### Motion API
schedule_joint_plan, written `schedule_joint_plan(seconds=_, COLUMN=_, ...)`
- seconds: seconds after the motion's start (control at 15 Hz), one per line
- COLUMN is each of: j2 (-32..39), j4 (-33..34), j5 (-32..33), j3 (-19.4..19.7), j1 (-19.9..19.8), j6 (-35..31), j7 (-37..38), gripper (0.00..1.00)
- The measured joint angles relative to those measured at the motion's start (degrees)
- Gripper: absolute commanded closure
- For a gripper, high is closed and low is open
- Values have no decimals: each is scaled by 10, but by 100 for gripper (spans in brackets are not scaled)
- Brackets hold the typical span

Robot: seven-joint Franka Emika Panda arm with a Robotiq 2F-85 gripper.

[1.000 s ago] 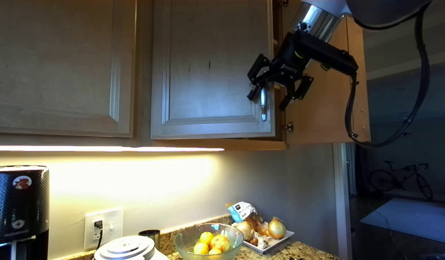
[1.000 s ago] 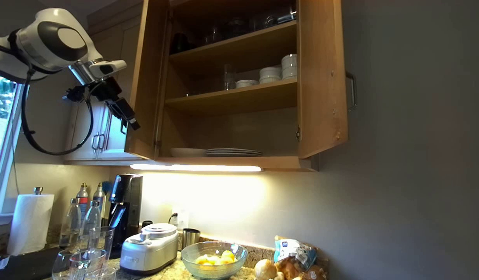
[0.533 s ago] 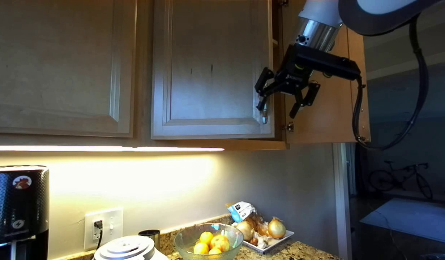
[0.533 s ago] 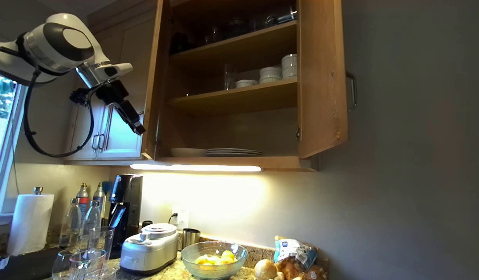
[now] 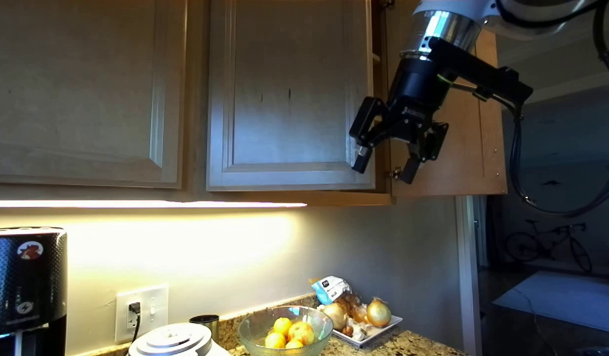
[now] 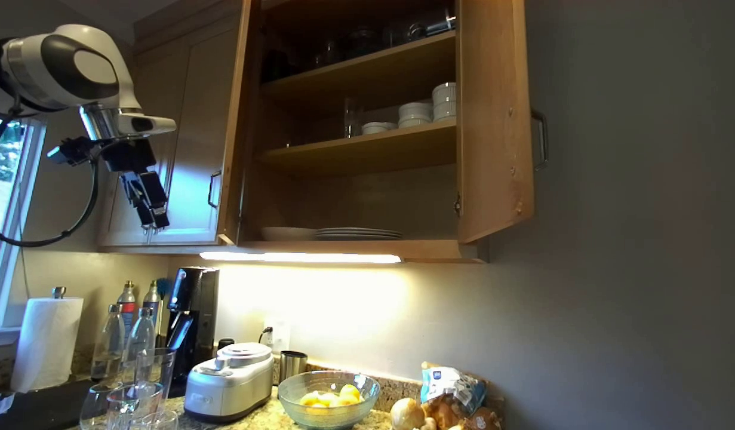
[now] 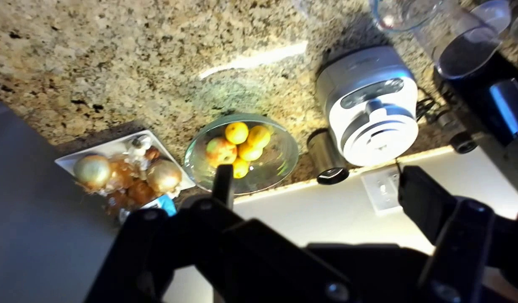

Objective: Close the doors of the cupboard

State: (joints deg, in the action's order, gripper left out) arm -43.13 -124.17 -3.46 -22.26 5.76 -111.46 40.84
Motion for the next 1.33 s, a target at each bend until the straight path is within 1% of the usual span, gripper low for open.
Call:
schedule_joint_plan(seconds=0.07, j2=2, j4=0, j5=-6, j3=-4, j1=8, j6=-2, j7=-5, gripper=25)
schedule_joint_plan(seconds=0.13, j2=5, j4=0, j5=-6, j3=-8, j1=10, j6=-10, j7=-6, gripper=28)
schedule_joint_plan(seconds=0.2, j2=9, j4=0, j5=-6, j3=-12, j1=9, j6=-25, j7=-5, gripper=33)
schedule_joint_plan(seconds=0.27, j2=14, j4=0, j5=-6, j3=-15, j1=7, j6=-47, j7=-5, gripper=42)
schedule_joint_plan(seconds=0.4, j2=30, j4=0, j5=-6, j3=-17, j1=-3, j6=-102, j7=-2, gripper=54)
schedule_joint_plan(seconds=0.6, j2=67, j4=3, j5=-4, j3=-15, j1=-26, j6=-190, j7=-1, gripper=74)
schedule_joint_plan(seconds=0.8, j2=104, j4=13, j5=0, j3=-7, j1=-44, j6=-242, j7=-2, gripper=93)
schedule_joint_plan(seconds=0.87, j2=113, j4=16, j5=3, j3=-3, j1=-47, j6=-252, j7=-2, gripper=98)
schedule_joint_plan(seconds=1.0, j2=128, j4=24, j5=8, j3=7, j1=-52, j6=-266, j7=-2, gripper=100)
schedule_joint_plan(seconds=1.2, j2=156, j4=39, j5=18, j3=29, j1=-57, j6=-290, j7=-7, gripper=99)
schedule_joint_plan(seconds=1.33, j2=188, j4=60, j5=27, j3=40, j1=-64, j6=-316, j7=-16, gripper=98)
